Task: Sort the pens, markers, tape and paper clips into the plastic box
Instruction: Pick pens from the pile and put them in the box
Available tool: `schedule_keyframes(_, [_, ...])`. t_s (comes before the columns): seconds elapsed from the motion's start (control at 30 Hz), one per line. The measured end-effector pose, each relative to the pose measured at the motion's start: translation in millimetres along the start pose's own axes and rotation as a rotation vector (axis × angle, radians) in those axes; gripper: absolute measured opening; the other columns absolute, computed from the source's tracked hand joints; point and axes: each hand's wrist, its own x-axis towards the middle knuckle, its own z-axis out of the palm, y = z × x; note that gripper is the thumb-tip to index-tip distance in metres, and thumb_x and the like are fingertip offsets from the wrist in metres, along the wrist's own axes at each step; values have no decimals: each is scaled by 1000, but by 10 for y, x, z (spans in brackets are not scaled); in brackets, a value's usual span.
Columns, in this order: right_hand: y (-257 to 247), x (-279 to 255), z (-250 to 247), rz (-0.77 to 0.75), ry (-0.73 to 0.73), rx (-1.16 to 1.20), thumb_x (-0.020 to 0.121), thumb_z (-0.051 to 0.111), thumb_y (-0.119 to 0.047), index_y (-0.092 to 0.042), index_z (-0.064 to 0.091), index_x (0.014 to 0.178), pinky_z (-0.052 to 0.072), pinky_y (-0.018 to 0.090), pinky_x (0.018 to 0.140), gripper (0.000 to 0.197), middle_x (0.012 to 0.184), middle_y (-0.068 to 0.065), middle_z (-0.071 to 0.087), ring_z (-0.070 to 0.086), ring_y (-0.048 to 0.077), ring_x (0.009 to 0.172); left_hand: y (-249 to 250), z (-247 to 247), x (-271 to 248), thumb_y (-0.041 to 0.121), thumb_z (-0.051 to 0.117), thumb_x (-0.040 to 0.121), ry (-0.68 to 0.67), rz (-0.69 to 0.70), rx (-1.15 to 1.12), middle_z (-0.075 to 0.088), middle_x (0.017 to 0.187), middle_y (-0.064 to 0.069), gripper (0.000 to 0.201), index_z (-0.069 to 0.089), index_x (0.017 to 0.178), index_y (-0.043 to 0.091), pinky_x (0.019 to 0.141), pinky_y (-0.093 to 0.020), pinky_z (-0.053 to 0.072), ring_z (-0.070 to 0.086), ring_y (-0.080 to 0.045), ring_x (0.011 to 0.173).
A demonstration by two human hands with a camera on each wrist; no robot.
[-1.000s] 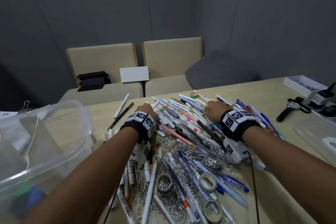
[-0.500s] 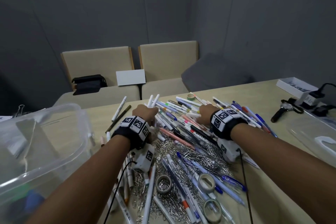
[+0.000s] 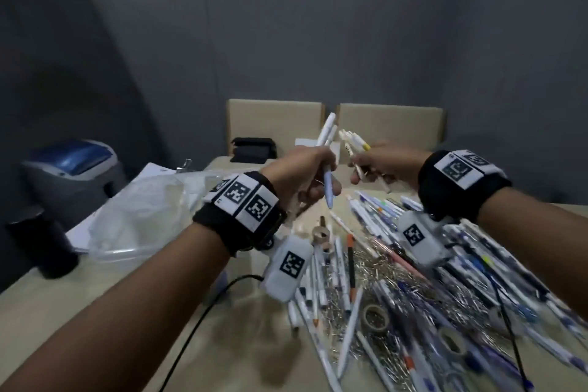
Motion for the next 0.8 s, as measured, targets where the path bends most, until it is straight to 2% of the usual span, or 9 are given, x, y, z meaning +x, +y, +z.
schedule_keyframes(0.1, [-423,67,462,-48,-97,105,95,49,-17,-1,63,99,26,22,41,22,77,6,71,52,11,51,2,-631,-282,24,45,97,150,-32,146,64,56,-11,22,52,81,11,33,-14,19,35,-10,27])
schedule_keyframes(0.17, [-656,79,777,-79,-147,154,96,48,-16,-4,59,96,26,19,37,16,76,8,72,59,10,49,-71,-1041,-439,27,45,98,230,-108,210,66,58,-9,28,55,79,10,32,-14,18,37,-9,27])
schedule_keyframes(0.33, [-1078,30,1379,-113,-245,123,93,47,-13,-7,60,82,25,16,37,18,69,5,71,55,7,45,-335,-1681,-656,20,50,94,419,-247,373,61,57,-12,23,59,80,4,34,-12,21,42,-10,29])
schedule_keyframes(0.4, [-1195,-3,1536,-99,-287,85,92,45,-8,-2,60,78,25,17,37,21,78,13,71,53,9,42,-380,-1741,-703,17,50,93,376,-290,399,65,57,-12,20,56,79,4,34,-12,21,43,-10,30])
schedule_keyframes(0.5, [-1271,-22,1695,-82,-288,31,86,46,-1,4,62,74,24,22,41,21,91,26,71,56,25,61,-381,-1759,-732,11,52,91,320,-321,509,68,59,-10,15,57,82,-1,32,-12,21,42,-12,30])
schedule_keyframes(0.57, [-1273,-13,1759,-75,-279,2,84,45,0,5,63,75,25,22,40,20,91,27,71,54,28,67,-366,-1747,-756,9,52,92,294,-323,540,71,64,-9,15,56,91,-5,32,-14,22,40,-13,30])
schedule_keyframes(0.67, [-1260,38,1817,-78,-267,-15,83,46,-1,5,62,79,27,19,38,18,84,23,71,54,22,52,-381,-1758,-746,9,52,94,282,-316,526,73,71,-11,15,54,94,-6,31,-13,23,42,-11,29])
schedule_keyframes(0.73, [-1243,67,1838,-71,-262,-16,85,46,0,4,62,80,28,17,36,17,81,21,70,54,14,42,-408,-1782,-714,10,53,92,290,-302,491,75,80,-14,22,52,103,-9,34,-16,26,46,-13,36])
schedule_keyframes(0.8, [-1235,76,1856,-60,-263,-17,85,46,0,5,61,84,28,18,37,17,82,21,70,54,15,43,-427,-1803,-688,9,53,91,308,-290,445,74,82,-17,32,48,116,-10,36,-19,26,45,-17,43])
